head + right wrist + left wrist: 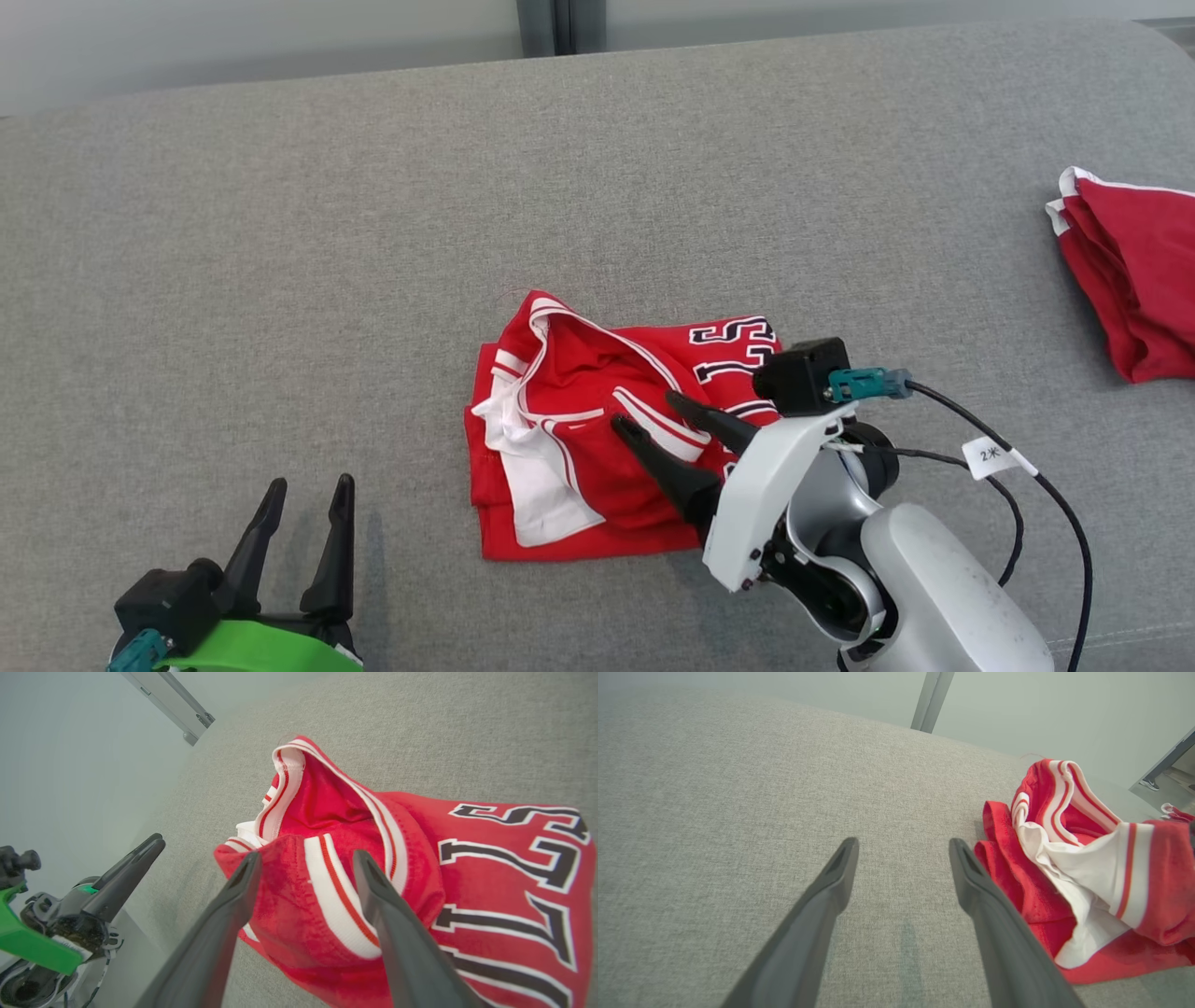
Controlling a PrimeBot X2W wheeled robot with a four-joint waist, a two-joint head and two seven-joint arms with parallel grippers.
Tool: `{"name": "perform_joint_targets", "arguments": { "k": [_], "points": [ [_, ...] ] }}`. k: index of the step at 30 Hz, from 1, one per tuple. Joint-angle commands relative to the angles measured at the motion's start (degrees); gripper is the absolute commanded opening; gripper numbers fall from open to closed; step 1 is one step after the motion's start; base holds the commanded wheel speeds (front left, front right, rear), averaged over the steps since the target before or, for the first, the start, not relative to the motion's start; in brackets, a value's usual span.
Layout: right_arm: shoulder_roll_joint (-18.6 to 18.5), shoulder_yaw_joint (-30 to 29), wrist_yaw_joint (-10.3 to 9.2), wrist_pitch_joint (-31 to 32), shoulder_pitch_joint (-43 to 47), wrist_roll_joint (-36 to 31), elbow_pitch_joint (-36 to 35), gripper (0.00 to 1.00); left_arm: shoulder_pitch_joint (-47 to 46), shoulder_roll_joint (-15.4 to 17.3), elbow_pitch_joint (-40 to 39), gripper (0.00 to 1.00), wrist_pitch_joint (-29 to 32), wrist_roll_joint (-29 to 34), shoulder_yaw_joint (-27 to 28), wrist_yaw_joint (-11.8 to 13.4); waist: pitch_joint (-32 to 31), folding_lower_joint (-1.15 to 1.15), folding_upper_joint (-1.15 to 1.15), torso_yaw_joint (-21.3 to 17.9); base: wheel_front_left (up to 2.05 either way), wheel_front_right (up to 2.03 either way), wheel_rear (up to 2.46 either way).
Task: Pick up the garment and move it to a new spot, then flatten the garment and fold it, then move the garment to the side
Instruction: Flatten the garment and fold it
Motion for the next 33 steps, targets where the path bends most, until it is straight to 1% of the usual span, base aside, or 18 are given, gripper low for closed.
{"name": "perform_joint_targets", "arguments": {
  "k": [1,6,12,13,14,15,18,23,26,30,31,32,33],
  "points": [
    [-0.13,0.16,0.01,0.04,-0.87,0.25,0.61,1.0,-0.95,0.5,-0.04,1.0,-0.16,-0.04,-0.05,-0.2,0.06,0.0,0.0,0.15,0.0,0.0,0.0],
    [-0.13,1.47,0.01,-0.08,-3.64,-0.51,4.45,1.0,-0.96,0.67,-0.05,1.0,-0.16,-0.08,-0.48,-0.2,0.28,0.0,0.0,0.64,0.0,0.0,0.0],
    [-0.11,3.47,0.01,1.62,-6.83,-0.31,9.97,1.0,-1.47,0.63,0.21,1.0,-0.16,-0.23,-1.01,-0.2,0.43,0.0,0.0,1.34,0.0,0.0,0.0],
    [-0.11,3.79,0.01,1.82,-7.29,-0.44,10.7,0.86,-1.57,0.55,0.24,1.0,-0.16,-0.25,-1.08,-0.21,0.44,0.0,0.0,1.47,0.0,0.0,0.0],
    [-0.12,4.13,0.01,2.16,-7.75,-0.26,11.58,0.27,-1.7,0.47,0.28,1.0,-0.16,-0.29,-1.18,-0.21,0.44,0.0,0.0,1.6,0.0,0.0,0.0],
    [-0.11,4.75,0.01,2.24,-8.14,0.37,12.05,0.0,-1.78,0.41,0.34,1.0,-0.16,-0.33,-1.23,-0.21,0.42,0.0,0.0,1.74,0.0,0.0,0.0],
    [-0.07,6.94,0.01,2.4,-9.32,1.59,12.72,0.0,-1.83,0.36,0.5,1.0,-0.16,-0.47,-1.22,-0.21,0.2,0.0,0.0,2.09,0.0,0.0,0.0],
    [-0.1,12.52,0.01,1.98,-11.86,3.71,10.94,0.0,-1.67,0.36,0.81,1.0,-0.16,-0.49,-1.29,-0.21,-0.08,0.0,0.0,2.41,0.0,0.0,0.0],
    [-0.12,15.69,0.01,2.75,-13.12,4.7,10.24,0.0,-1.79,0.27,1.07,1.0,-0.16,-0.46,-1.44,-0.21,-0.3,0.0,0.0,2.61,0.0,0.0,0.0],
    [-0.11,19.64,0.01,4.45,-14.98,5.02,11.66,0.0,-2.14,0.02,1.31,1.0,-0.16,-0.54,-1.88,-0.21,-0.52,0.0,0.0,3.06,0.0,0.0,0.0],
    [-0.11,19.64,0.01,4.45,-14.98,5.02,11.66,0.0,-2.14,0.02,1.31,1.0,-0.16,-0.54,-1.88,-0.21,-0.52,0.0,0.0,3.06,0.0,0.0,0.0],
    [-0.11,21.45,0.01,4.94,-15.55,5.75,12.76,0.0,-2.36,-0.1,1.46,1.0,-0.16,-0.58,-2.26,-0.21,-0.58,0.0,0.0,3.43,0.0,0.0,0.0],
    [-0.11,21.45,0.01,4.94,-15.55,5.75,12.76,0.0,-2.36,-0.1,1.46,1.0,-0.16,-0.58,-2.26,-0.21,-0.58,0.0,0.0,3.43,0.0,0.0,0.0]
  ]
}}
